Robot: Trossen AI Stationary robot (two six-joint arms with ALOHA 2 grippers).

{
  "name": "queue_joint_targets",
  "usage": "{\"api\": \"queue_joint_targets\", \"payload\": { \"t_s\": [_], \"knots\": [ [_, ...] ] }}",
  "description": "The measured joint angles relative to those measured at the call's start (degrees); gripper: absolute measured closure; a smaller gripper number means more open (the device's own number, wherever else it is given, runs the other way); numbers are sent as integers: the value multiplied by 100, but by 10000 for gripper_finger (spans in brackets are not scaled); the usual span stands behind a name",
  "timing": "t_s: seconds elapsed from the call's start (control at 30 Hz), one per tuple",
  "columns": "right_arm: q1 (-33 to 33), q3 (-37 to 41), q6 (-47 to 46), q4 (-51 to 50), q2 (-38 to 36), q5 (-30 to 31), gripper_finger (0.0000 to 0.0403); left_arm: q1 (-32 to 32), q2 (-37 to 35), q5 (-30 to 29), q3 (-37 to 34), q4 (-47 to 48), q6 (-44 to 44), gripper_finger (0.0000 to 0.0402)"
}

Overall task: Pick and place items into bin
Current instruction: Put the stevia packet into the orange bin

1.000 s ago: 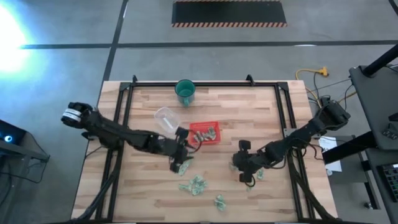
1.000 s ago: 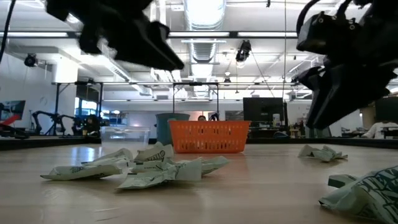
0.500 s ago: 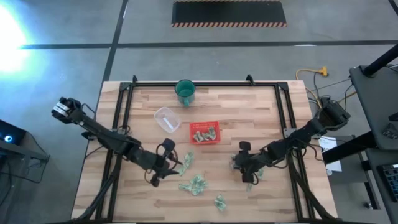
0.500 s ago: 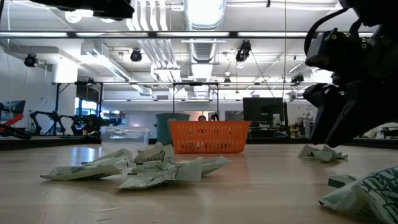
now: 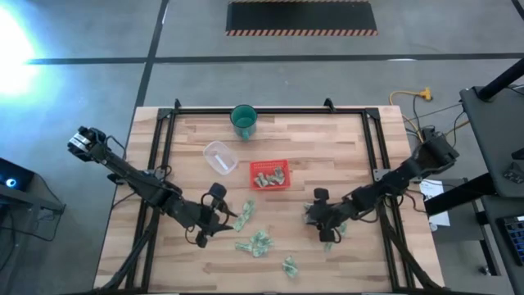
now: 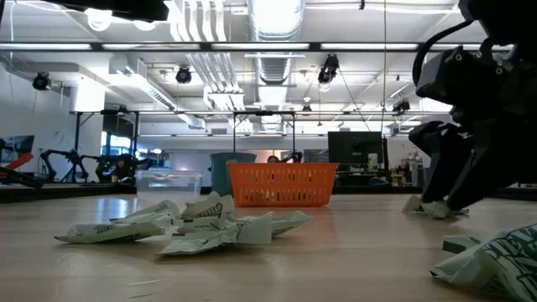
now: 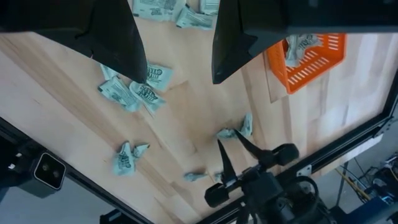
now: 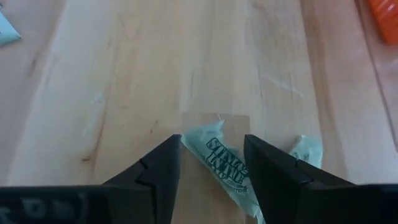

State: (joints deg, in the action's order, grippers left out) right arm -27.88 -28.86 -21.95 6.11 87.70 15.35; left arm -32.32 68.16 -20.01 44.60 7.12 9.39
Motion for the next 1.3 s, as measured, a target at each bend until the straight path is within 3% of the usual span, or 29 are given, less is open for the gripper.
{"api": "queue_joint_targets", "payload": {
  "t_s": [0.27,0.57,0.8,0.97,1.17,1.3],
  "knots": [
    [3,-91,315,11,195,-44,275,1,1,0,0,-4,-2,237],
    [3,-281,899,13,175,-39,384,-5,4,0,0,-3,-4,237],
    [3,-467,1279,8,166,6,394,-7,4,0,0,-1,-4,237],
    [3,-792,2041,8,102,523,394,-7,4,0,0,20,-7,237],
    [122,-1306,2857,27,-31,2064,394,-7,4,-59,0,509,-431,237],
    [572,-1609,2968,19,-57,2205,394,-11,4,-162,0,642,-555,237]
  ]
}}
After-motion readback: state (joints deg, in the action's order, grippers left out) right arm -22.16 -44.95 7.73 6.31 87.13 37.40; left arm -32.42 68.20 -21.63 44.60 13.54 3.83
